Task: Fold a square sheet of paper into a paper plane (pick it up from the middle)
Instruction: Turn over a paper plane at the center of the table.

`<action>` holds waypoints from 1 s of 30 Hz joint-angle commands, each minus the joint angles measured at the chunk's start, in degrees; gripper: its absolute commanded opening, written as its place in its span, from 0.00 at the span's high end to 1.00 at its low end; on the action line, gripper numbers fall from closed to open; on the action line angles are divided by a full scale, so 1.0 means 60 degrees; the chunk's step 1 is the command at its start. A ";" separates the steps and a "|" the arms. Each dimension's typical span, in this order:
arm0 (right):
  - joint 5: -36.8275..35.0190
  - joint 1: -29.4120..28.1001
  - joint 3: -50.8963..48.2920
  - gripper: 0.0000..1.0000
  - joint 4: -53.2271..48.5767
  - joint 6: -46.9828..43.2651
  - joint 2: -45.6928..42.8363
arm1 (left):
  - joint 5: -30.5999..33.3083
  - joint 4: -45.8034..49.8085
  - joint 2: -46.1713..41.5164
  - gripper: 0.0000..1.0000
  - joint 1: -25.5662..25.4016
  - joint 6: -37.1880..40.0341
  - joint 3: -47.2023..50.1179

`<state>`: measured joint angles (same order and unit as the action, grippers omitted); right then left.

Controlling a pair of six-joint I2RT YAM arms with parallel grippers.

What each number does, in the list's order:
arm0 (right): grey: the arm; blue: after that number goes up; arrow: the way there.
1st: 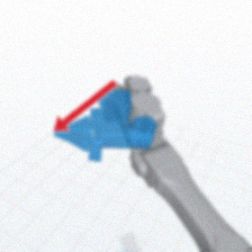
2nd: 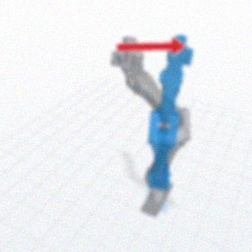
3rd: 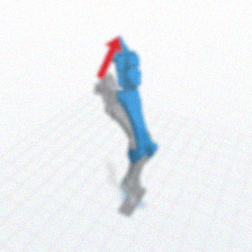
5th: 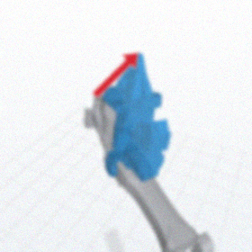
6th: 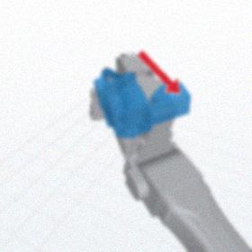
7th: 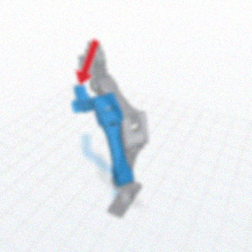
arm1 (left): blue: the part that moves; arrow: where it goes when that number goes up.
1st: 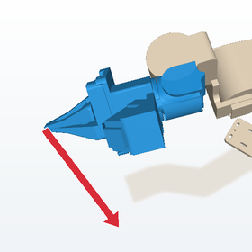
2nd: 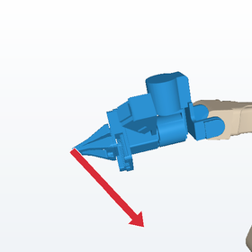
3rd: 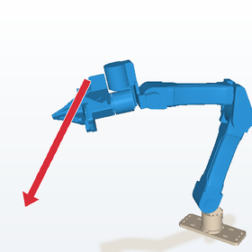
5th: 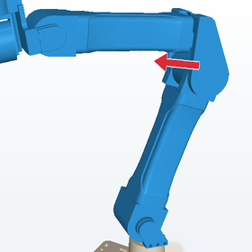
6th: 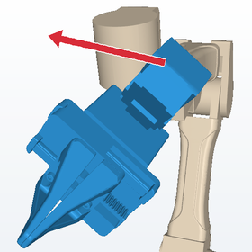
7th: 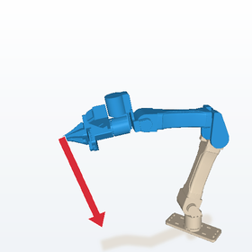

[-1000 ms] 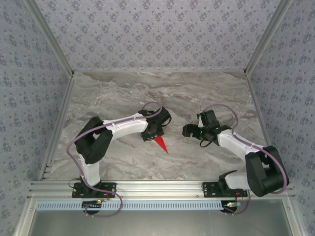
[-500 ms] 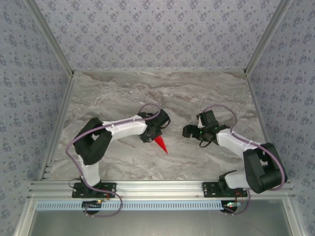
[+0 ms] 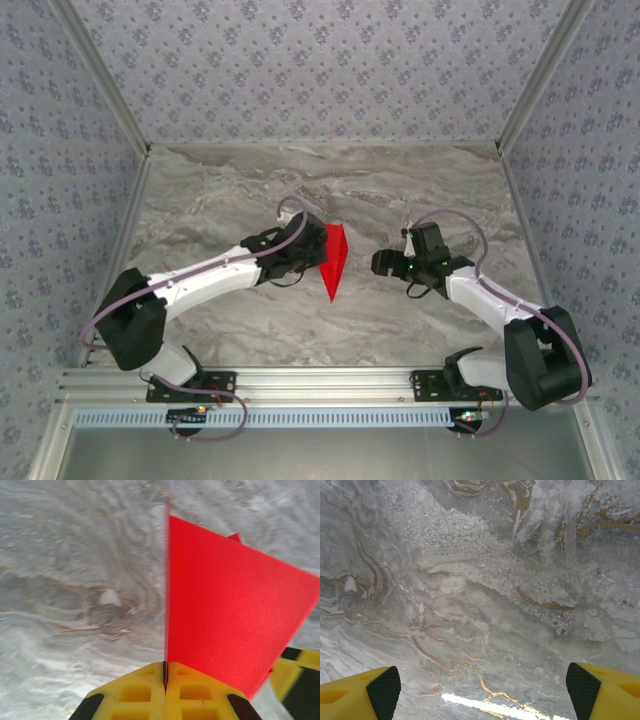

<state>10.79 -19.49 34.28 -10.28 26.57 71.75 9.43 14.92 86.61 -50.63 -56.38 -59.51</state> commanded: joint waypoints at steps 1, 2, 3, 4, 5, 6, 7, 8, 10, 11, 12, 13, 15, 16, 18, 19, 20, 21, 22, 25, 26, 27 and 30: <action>0.0245 0.0080 -0.0204 0.10 0.0223 -0.0063 -0.0208 | -0.1312 -0.2632 -0.0141 1.00 0.0279 0.0382 0.1005; 0.0273 0.0069 -0.0241 0.10 0.0271 -0.0064 -0.0256 | -0.1553 -0.3069 -0.0089 1.00 0.0341 0.0282 0.1256; 0.0331 0.0077 -0.0286 0.10 0.0344 -0.0053 -0.0324 | -0.1718 -0.3451 0.0015 1.00 0.0417 0.0088 0.1463; 0.0380 0.0072 -0.0334 0.10 0.0400 -0.0050 -0.0407 | -0.1997 -0.3858 0.0193 1.00 0.0496 -0.0043 0.1697; 0.0420 0.0072 -0.0377 0.10 0.0438 -0.0034 -0.0488 | -0.2207 -0.4229 0.0332 1.00 0.0546 -0.0122 0.1857; 0.0462 0.0065 -0.0407 0.10 0.0493 -0.0029 -0.0578 | -0.2344 -0.4577 0.0526 1.00 0.0570 -0.0295 0.2002; 0.0469 0.0055 -0.0439 0.10 0.0491 0.0021 -0.0659 | -0.2493 -0.4997 0.0684 1.00 0.0586 -0.0365 0.2159; 0.0507 0.0027 -0.0445 0.10 0.0492 0.0048 -0.0721 | -0.2528 -0.5251 0.0806 1.00 0.0574 -0.0420 0.2273; 0.0608 -0.0048 -0.0399 0.11 0.0441 0.0082 -0.0812 | -0.2264 -0.5390 0.0916 1.00 0.0583 -0.0549 0.2478; 0.0670 -0.0124 -0.0353 0.12 0.0446 0.0074 -0.0832 | -0.2086 -0.5318 0.0917 1.00 0.0587 -0.0580 0.2550; 0.0669 -0.0276 -0.0273 0.13 0.0408 0.0076 -0.0863 | -0.1947 -0.5335 0.0908 1.00 0.0593 -0.0657 0.2693; 0.0512 -0.0488 -0.0157 0.15 0.0292 0.0086 -0.0829 | -0.1850 -0.5463 0.0881 1.00 0.0591 -0.0710 0.2865; 0.0246 -0.0948 0.0051 0.19 0.0121 0.0104 -0.0747 | -0.1728 -0.5548 0.0844 1.00 0.0590 -0.0837 0.3121; 0.0135 -0.1212 0.0155 0.21 0.0103 0.0187 -0.0667 | -0.1679 -0.5534 0.0844 1.00 0.0589 -0.0861 0.3233; 0.0056 -0.1712 0.0331 0.26 0.0146 0.0351 -0.0443 | -0.1576 -0.5532 0.0882 1.00 0.0601 -0.1027 0.3439; -0.0054 -0.2013 0.0431 0.29 0.0168 0.0450 -0.0275 | -0.1552 -0.5647 0.0891 1.00 0.0588 -0.1096 0.3588; -0.0177 -0.2256 0.0558 0.30 0.0162 0.0511 -0.0122 | -0.1507 -0.5685 0.0902 1.00 0.0596 -0.1191 0.3699; -0.0343 -0.2593 0.0710 0.32 0.0159 0.0552 0.0069 | -0.1471 -0.5695 0.0909 1.00 0.0587 -0.1249 0.3784; -0.0457 -0.2869 0.0860 0.34 0.0142 0.0597 0.0255 | -0.1448 -0.5722 0.0903 1.00 0.0603 -0.1270 0.3861; -0.0697 -0.3506 0.1299 0.39 0.0091 0.0639 0.0798 | -0.1377 -0.5680 0.0846 1.00 0.0606 -0.1304 0.3993; -0.0770 -0.3642 0.1440 0.42 0.0062 0.0635 0.0975 | -0.1352 -0.5665 0.0844 1.00 0.0604 -0.1311 0.4024; -0.0800 -0.3778 0.1597 0.47 0.0015 0.0623 0.1198 | -0.1326 -0.5651 0.0815 1.00 0.0602 -0.1325 0.4051; -0.0785 -0.4153 0.1947 0.55 -0.0042 0.0531 0.1713 | -0.1310 -0.5601 0.0771 1.00 0.0615 -0.1304 0.4059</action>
<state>8.10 -43.00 43.42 -8.75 29.54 80.14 0.08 -17.17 92.09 -47.24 -63.72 -35.33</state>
